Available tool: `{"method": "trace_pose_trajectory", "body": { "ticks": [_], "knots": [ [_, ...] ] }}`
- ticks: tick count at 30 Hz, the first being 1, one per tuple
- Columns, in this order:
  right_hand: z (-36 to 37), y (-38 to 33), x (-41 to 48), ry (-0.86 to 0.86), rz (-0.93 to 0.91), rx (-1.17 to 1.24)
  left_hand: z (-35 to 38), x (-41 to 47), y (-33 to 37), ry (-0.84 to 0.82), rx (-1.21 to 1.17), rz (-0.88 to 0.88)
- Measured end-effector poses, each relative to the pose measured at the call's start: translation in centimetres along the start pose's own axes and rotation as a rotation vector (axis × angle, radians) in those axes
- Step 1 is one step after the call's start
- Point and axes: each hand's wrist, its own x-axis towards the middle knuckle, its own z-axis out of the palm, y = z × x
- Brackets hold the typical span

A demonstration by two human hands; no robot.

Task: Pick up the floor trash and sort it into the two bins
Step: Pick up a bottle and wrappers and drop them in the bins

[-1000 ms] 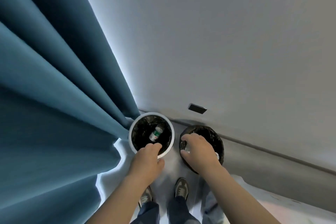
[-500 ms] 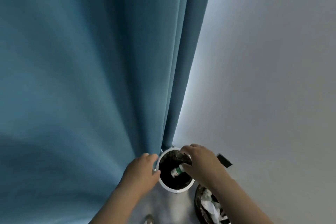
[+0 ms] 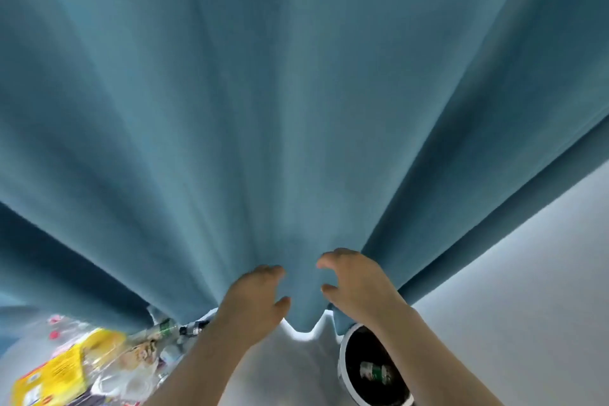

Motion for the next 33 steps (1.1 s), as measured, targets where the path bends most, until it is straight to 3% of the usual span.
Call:
{"method": "trace_pose_trajectory", "body": {
  "ticks": [9, 16, 23, 33],
  "knots": [
    [2.8, -16.5, 5.5, -0.104, -0.401, -0.143, -5.8, -9.3, -12.9, 0.241, -0.115, -0.403],
    [6.8, -28.7, 5.8, -0.202, -0.636, -0.160, -7.2, -18.0, -20.6, 0.367, -0.169, -0.613],
    [9.6, -37.2, 5.1, -0.276, -0.848, -0.191, -7.2, -24.3, -24.5, 0.473, -0.269, -0.826],
    [11.9, -44.1, 6.7, -0.367, -1.140, -0.266, -7.3, -28.0, -26.4, 0.541, -0.346, -1.118]
  ]
}}
